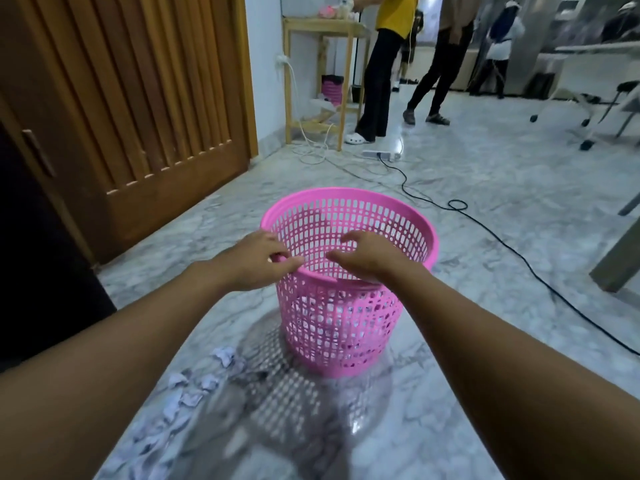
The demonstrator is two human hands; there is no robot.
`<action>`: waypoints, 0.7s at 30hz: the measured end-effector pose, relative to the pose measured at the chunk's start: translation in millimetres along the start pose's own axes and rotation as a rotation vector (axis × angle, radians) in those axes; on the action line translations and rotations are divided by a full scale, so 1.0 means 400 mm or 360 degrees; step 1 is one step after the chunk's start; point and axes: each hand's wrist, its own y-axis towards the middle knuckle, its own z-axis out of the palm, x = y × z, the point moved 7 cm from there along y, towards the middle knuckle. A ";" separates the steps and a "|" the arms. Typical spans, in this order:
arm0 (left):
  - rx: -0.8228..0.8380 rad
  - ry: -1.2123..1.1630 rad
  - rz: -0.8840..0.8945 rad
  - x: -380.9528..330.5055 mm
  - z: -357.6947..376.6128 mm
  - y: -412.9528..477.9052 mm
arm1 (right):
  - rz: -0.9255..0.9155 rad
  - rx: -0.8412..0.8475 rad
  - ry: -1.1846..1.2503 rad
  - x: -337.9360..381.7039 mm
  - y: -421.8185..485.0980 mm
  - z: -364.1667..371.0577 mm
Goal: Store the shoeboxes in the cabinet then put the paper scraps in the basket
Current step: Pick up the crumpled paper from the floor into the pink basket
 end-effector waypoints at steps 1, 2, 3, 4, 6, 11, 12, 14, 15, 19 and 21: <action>-0.0052 -0.0033 -0.0008 0.000 0.000 -0.009 | -0.0048 0.0089 0.0005 0.020 -0.021 0.016; -0.0081 -0.0064 -0.0025 0.002 0.003 -0.018 | -0.0092 0.0138 0.0009 0.040 -0.042 0.032; -0.0099 -0.0087 -0.0037 0.003 0.006 -0.028 | -0.0132 0.0119 -0.0005 0.057 -0.062 0.045; -0.0111 -0.0100 -0.0061 0.008 0.007 -0.039 | -0.0164 0.0026 -0.0041 0.073 -0.081 0.051; -0.0182 -0.0152 -0.0110 0.026 0.007 -0.066 | -0.0290 -0.0327 -0.0170 0.105 -0.115 0.059; -0.0379 -0.0263 -0.0378 0.124 0.052 -0.176 | -0.0922 -0.0964 -0.0268 0.196 -0.232 0.189; -0.0390 -0.0325 -0.0463 0.148 0.075 -0.208 | -0.1008 -0.0954 -0.0247 0.204 -0.254 0.240; -0.0398 -0.0437 -0.0635 0.203 0.133 -0.281 | -0.1080 -0.0823 -0.0133 0.207 -0.285 0.357; -0.0388 -0.0477 -0.0721 0.233 0.168 -0.320 | -0.1076 -0.0740 -0.0057 0.202 -0.298 0.416; -0.0394 -0.0526 -0.1023 0.332 0.301 -0.492 | -0.1024 -0.0223 0.0086 0.175 -0.352 0.651; -0.0415 -0.0532 -0.1161 0.373 0.349 -0.572 | -0.1054 0.0071 0.0077 0.172 -0.384 0.751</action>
